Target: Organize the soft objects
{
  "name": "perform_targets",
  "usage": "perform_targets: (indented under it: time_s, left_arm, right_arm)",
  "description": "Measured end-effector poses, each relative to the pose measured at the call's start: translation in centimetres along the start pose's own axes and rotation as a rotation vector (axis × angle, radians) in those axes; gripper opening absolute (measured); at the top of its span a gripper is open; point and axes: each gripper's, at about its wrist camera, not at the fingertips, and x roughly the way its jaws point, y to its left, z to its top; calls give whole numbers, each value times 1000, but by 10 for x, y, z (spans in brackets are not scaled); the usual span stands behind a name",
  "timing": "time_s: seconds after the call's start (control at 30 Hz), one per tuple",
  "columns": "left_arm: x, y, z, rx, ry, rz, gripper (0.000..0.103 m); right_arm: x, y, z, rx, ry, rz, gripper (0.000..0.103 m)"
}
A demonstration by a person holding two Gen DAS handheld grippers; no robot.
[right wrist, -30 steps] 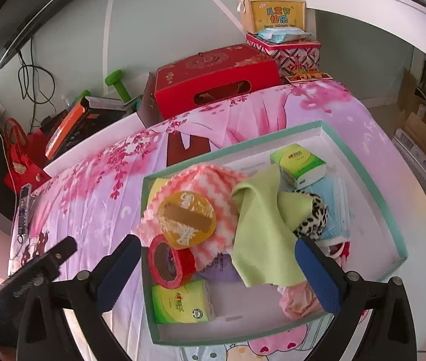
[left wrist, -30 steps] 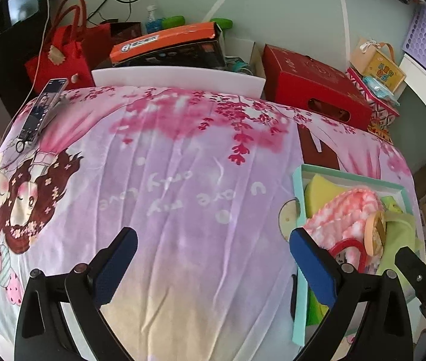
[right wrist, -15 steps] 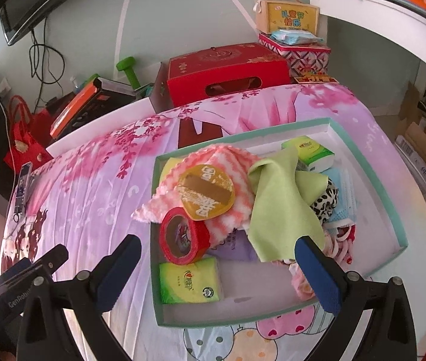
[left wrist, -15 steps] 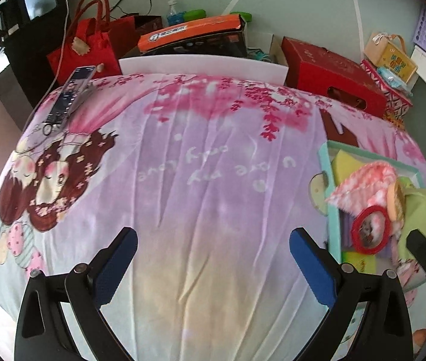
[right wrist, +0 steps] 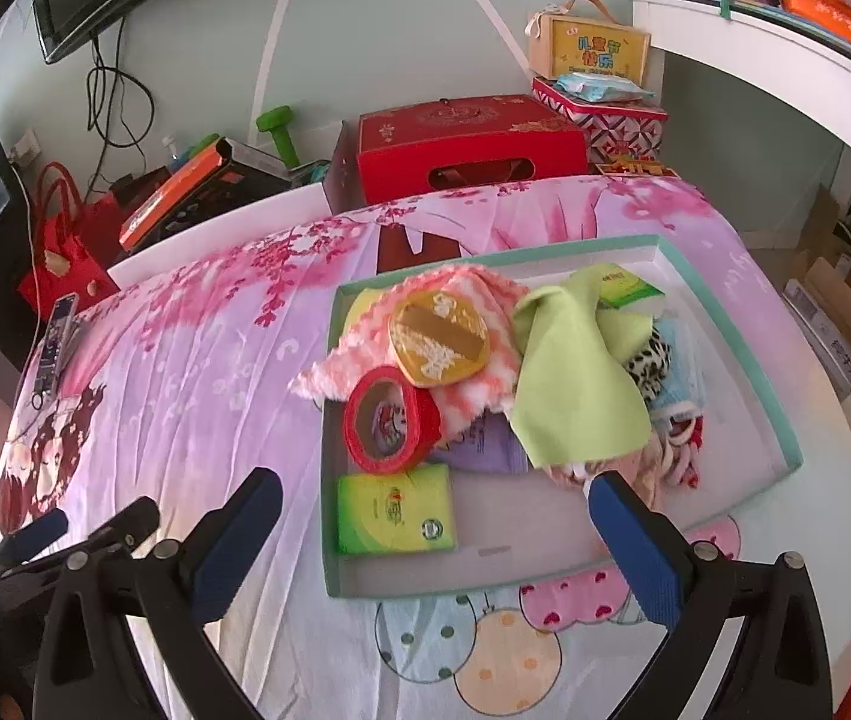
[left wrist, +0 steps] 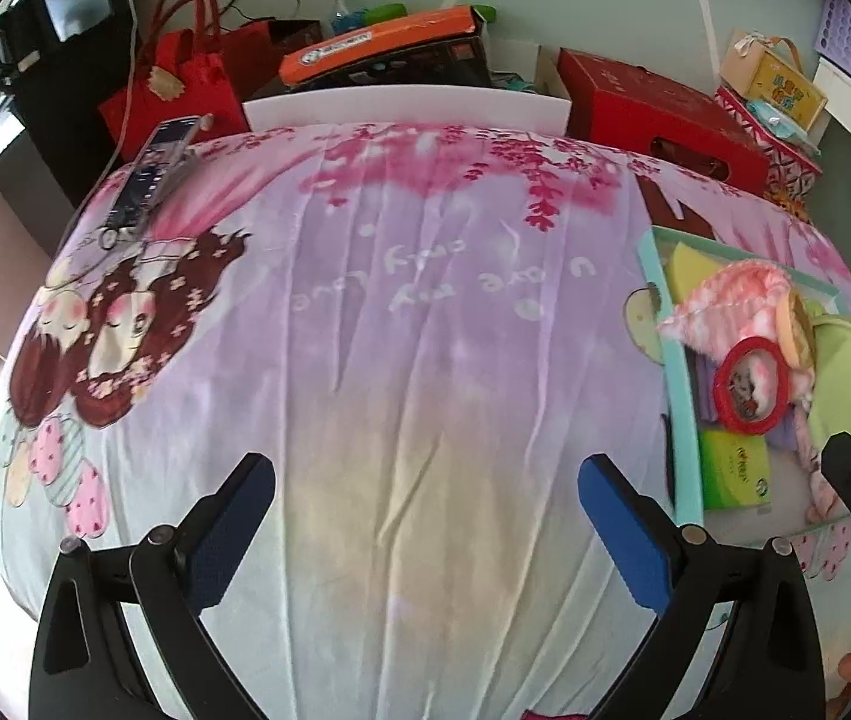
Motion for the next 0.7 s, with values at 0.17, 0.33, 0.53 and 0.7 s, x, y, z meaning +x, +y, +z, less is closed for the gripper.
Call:
perform_targets:
  time_s: [0.17,0.33,0.53,0.7]
  left_arm:
    - [-3,6,-6,-6,-2,7,101]
    - [-3,9,-6,-20,6,-11,101]
    - [3,6,-4,-10,33,-3,101]
    - [4,2,-3,6,37,2,101]
  right_arm:
    - [2,2,-5,-14,13,-4,103]
    - [9,3,-7,-24,30,-6,103]
    - [21,1,-9,-29,65,-19,103]
    - [23,0,-8,-42,66,-43,103]
